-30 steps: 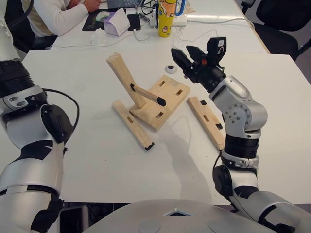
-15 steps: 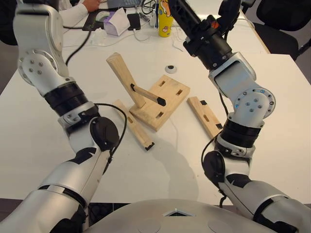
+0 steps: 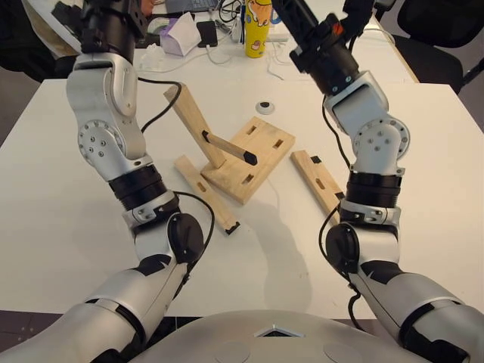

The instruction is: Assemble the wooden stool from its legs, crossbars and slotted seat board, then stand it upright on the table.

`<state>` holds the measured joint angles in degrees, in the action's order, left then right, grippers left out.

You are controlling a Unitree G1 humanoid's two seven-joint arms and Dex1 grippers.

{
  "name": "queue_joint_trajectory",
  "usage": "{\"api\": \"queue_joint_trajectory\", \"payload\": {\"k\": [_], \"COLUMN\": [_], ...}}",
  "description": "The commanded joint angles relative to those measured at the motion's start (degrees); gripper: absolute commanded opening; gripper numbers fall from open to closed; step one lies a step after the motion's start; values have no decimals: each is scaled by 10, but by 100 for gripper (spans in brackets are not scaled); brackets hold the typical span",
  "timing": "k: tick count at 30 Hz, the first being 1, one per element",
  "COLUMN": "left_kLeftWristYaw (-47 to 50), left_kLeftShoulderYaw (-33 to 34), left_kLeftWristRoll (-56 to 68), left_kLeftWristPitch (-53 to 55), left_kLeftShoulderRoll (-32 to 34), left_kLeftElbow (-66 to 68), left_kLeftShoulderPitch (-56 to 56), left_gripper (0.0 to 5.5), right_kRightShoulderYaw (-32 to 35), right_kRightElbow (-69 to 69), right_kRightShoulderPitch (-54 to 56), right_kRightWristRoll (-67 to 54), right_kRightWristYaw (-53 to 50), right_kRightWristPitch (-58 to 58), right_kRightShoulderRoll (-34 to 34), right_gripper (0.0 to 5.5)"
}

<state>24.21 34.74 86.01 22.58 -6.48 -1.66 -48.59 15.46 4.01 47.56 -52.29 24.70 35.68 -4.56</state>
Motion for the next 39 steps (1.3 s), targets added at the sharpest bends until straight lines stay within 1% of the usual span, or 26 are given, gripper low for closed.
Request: {"api": "queue_joint_trajectory", "payload": {"k": [1, 5, 10, 15, 21, 28, 37, 39], "left_kLeftWristYaw": [-8, -9, -17, -9, -7, -12, -9, -9], "left_kLeftShoulderYaw": [-40, -66, -83, -109, -147, -163, -174, -177], "left_kLeftWristRoll": [24, 37, 54, 68, 67, 72, 78, 78], "left_kLeftWristPitch": [-21, -52, -90, -91, -93, -109, -119, -120], "left_kLeftShoulderRoll": [-78, -82, -78, -67, -75, -66, -57, -56], "left_kLeftElbow": [-11, -24, -36, -39, -34, -20, -21, -22], "left_kLeftShoulderPitch": [36, 33, 31, 46, 73, 82, 88, 90], "left_gripper": [203, 203, 203, 203, 203, 203, 203, 203], "right_kRightShoulderYaw": [-14, -12, -15, -15, 2, 9, 10, 10], "right_kRightElbow": [6, 66, 72, 91, 96, 64, 69, 68], "right_kRightShoulderPitch": [35, 54, 29, 35, 81, 93, 92, 91], "right_kRightWristRoll": [1, 16, 11, 23, 5, -12, -4, -5], "right_kRightWristYaw": [22, 30, 40, 45, 52, 64, 60, 60], "right_kRightWristPitch": [-4, -27, -18, -30, -39, -32, -37, -36], "right_kRightShoulderRoll": [0, 7, 5, 4, 8, -2, -5, -5], "right_gripper": [330, 330, 330, 330, 330, 330, 208, 205]}}
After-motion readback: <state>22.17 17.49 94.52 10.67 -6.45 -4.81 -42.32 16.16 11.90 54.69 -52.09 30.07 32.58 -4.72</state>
